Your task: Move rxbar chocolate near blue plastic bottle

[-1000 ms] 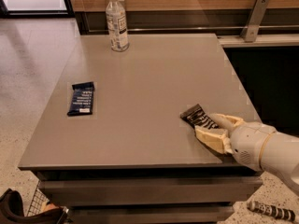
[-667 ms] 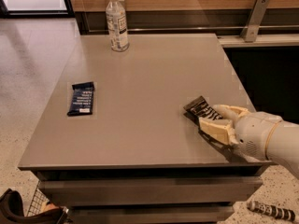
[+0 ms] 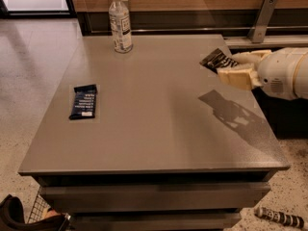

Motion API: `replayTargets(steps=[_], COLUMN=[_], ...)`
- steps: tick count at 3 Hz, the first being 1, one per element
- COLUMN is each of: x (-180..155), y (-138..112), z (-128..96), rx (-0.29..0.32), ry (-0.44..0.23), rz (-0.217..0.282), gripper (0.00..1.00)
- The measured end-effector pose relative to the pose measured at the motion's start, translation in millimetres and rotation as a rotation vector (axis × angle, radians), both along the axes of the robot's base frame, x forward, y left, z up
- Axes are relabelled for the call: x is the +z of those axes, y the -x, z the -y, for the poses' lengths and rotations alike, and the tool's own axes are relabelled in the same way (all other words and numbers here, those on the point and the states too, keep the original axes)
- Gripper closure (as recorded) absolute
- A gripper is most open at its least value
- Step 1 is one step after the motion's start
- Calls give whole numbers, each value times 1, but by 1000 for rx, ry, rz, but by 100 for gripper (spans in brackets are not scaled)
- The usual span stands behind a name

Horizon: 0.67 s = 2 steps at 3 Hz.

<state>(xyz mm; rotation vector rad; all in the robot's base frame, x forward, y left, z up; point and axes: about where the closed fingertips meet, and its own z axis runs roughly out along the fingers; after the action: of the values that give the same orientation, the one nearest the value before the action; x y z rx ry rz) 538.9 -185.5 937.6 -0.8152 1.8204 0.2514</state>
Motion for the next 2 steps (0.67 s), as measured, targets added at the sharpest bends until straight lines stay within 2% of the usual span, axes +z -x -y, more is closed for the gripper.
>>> replayTargets(steps=[1, 2], x=[22, 6], y=[-53, -129], z=[2, -48], rx=[6, 72], ry=[54, 113], rz=[2, -49], gripper=[100, 100])
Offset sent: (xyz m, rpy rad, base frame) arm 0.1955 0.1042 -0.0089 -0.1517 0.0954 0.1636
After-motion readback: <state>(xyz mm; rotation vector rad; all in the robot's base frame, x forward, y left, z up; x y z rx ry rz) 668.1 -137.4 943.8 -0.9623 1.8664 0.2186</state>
